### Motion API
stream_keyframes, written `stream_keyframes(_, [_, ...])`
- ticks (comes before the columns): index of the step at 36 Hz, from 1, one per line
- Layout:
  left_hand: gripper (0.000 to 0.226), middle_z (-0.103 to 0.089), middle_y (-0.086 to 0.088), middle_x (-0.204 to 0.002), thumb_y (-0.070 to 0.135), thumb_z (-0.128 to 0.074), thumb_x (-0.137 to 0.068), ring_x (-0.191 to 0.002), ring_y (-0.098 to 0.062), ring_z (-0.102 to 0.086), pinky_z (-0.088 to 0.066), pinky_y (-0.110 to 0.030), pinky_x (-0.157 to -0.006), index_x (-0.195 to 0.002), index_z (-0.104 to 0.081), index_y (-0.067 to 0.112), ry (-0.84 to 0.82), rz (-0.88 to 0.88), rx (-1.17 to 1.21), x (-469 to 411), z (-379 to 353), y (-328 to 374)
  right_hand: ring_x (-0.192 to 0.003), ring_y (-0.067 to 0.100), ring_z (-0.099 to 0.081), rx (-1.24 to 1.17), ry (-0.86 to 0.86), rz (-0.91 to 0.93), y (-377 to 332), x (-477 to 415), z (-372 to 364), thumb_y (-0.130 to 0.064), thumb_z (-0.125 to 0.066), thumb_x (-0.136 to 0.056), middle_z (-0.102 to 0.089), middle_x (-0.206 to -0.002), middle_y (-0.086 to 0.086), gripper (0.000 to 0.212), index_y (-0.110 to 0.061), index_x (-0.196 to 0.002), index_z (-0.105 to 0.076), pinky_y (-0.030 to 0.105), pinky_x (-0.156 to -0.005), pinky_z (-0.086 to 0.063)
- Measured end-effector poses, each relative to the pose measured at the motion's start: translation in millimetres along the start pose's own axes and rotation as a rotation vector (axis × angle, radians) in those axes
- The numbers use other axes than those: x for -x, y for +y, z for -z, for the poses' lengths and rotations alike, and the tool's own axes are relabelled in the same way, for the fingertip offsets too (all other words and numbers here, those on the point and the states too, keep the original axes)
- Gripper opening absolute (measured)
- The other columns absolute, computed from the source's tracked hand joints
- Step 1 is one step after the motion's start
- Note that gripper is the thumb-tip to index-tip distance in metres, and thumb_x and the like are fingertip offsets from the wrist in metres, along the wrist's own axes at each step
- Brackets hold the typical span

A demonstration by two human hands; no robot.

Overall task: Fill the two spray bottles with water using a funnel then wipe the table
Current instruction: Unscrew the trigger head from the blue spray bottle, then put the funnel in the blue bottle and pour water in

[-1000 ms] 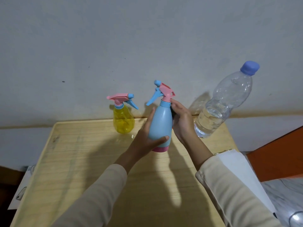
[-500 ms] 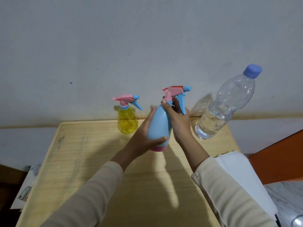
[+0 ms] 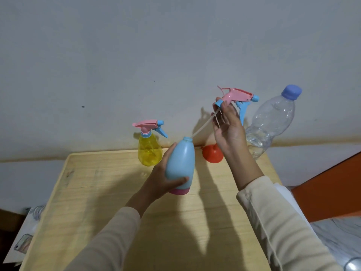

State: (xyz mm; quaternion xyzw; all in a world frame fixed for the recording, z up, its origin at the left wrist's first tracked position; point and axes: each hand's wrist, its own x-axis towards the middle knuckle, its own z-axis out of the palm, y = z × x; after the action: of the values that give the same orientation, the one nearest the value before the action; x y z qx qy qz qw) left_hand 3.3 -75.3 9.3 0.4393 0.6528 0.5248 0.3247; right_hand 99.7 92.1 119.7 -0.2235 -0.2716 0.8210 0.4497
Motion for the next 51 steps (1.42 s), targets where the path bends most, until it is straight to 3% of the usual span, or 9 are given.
stream_keyframes(6, [0.093, -0.038, 0.039, -0.134, 0.054, -0.077, -0.061, -0.122, 0.001, -0.047, -0.049, -0.035, -0.096, -0.135, -0.021, 0.060, 0.090, 0.033, -0.110, 9.4, 1.8, -23.0, -0.091, 0.013, -0.061, 0.135, 0.045, 0.151, -28.2, -9.0, -5.8, -0.003, -0.062, -0.086, -0.064, -0.099, 0.005, 0.013, -0.014, -0.094, -0.063, 0.020, -0.079, -0.047])
stream_keyframes(11, [0.098, -0.033, 0.037, -0.138, 0.055, -0.076, -0.061, -0.123, 0.007, -0.042, -0.046, -0.028, -0.096, -0.143, -0.022, 0.046, 0.154, 0.004, -0.146, 10.1, 0.2, -38.8, -0.082, 0.006, -0.061, 0.626, 0.042, 0.166, -21.0, -0.8, 23.7, -0.007, -0.071, -0.080, -0.066, -0.088, 0.000, 0.017, -0.017, -0.092, -0.068, 0.026, -0.082, -0.046])
stream_keyframes(15, [0.094, -0.031, 0.035, -0.139, 0.051, -0.077, -0.060, -0.123, 0.011, -0.039, -0.038, -0.009, -0.095, -0.138, -0.024, 0.049, 0.168, -0.014, -0.144, 9.6, -6.3, -46.8, -0.081, 0.020, -0.063, 0.988, 0.073, 0.028, 23.3, 13.6, 76.6, -0.007, -0.071, -0.078, -0.068, -0.098, 0.026, 0.015, -0.017, -0.089, -0.068, 0.028, -0.077, -0.044])
stream_keyframes(19, [0.092, -0.034, 0.025, -0.136, 0.052, -0.074, -0.057, -0.117, 0.010, -0.039, -0.030, 0.001, -0.090, -0.134, -0.024, 0.048, 0.179, 0.004, -0.145, 13.0, -12.1, -58.6, -0.071, 0.014, -0.058, 1.218, 0.119, -0.093, 63.6, 29.4, 127.6, -0.013, -0.074, -0.077, -0.065, -0.078, 0.002, 0.021, -0.008, -0.096, -0.069, 0.012, -0.060, -0.041])
stream_keyframes(25, [0.095, -0.021, 0.032, -0.134, 0.054, -0.070, -0.060, -0.112, 0.023, -0.030, -0.026, 0.007, -0.087, -0.137, -0.016, 0.054, 0.161, -0.008, -0.188, 17.4, -14.2, -73.7, -0.071, 0.017, -0.052, 1.418, 0.109, -0.012, 93.6, 39.6, 152.6, -0.012, -0.073, -0.077, -0.060, -0.078, 0.005, 0.012, -0.009, -0.082, -0.062, 0.006, -0.057, -0.038])
stream_keyframes(35, [0.095, -0.027, 0.009, -0.135, 0.054, -0.072, -0.060, -0.120, 0.011, -0.028, -0.023, 0.004, -0.094, -0.138, -0.019, 0.042, 0.209, -0.018, -0.222, 16.5, -10.0, -83.4, -0.088, 0.034, -0.051, 1.530, 0.115, 0.059, 133.4, 38.9, 146.1, -0.005, -0.070, -0.069, -0.052, -0.089, 0.015, 0.031, -0.012, -0.083, -0.043, 0.047, -0.078, -0.043])
stream_keyframes(44, [0.099, -0.035, 0.014, -0.143, 0.053, -0.075, -0.060, -0.123, 0.008, -0.037, -0.032, 0.000, -0.093, -0.141, -0.017, 0.046, 0.242, -0.009, -0.218, 19.7, 10.5, -82.4, -0.088, 0.021, -0.048, 1.517, 0.019, 0.003, 139.6, 37.8, 151.9, -0.014, -0.074, -0.073, -0.054, -0.092, 0.008, 0.027, -0.009, -0.089, -0.052, 0.021, -0.066, -0.028])
stream_keyframes(47, [0.097, -0.030, 0.027, -0.139, 0.053, -0.075, -0.061, -0.120, 0.015, -0.036, -0.034, -0.001, -0.091, -0.139, -0.017, 0.048, 0.263, -0.025, -0.220, 26.3, 11.9, -84.9, -0.087, 0.017, -0.050, 1.494, 0.010, 0.032, 131.2, 38.2, 152.5, -0.024, -0.076, -0.075, -0.057, -0.093, 0.006, 0.026, -0.012, -0.089, -0.057, 0.020, -0.070, -0.032])
stream_keyframes(51, [0.095, -0.029, 0.020, -0.139, 0.050, -0.075, -0.063, -0.126, 0.000, -0.038, -0.039, -0.016, -0.099, -0.141, -0.023, 0.037, 0.310, -0.050, -0.246, 29.9, 10.1, -90.9, -0.097, 0.016, -0.049, 1.411, 0.136, 0.167, 112.9, 23.4, 147.1, -0.025, -0.070, -0.082, -0.052, -0.108, 0.007, 0.032, -0.009, -0.106, -0.055, 0.023, -0.083, -0.038])
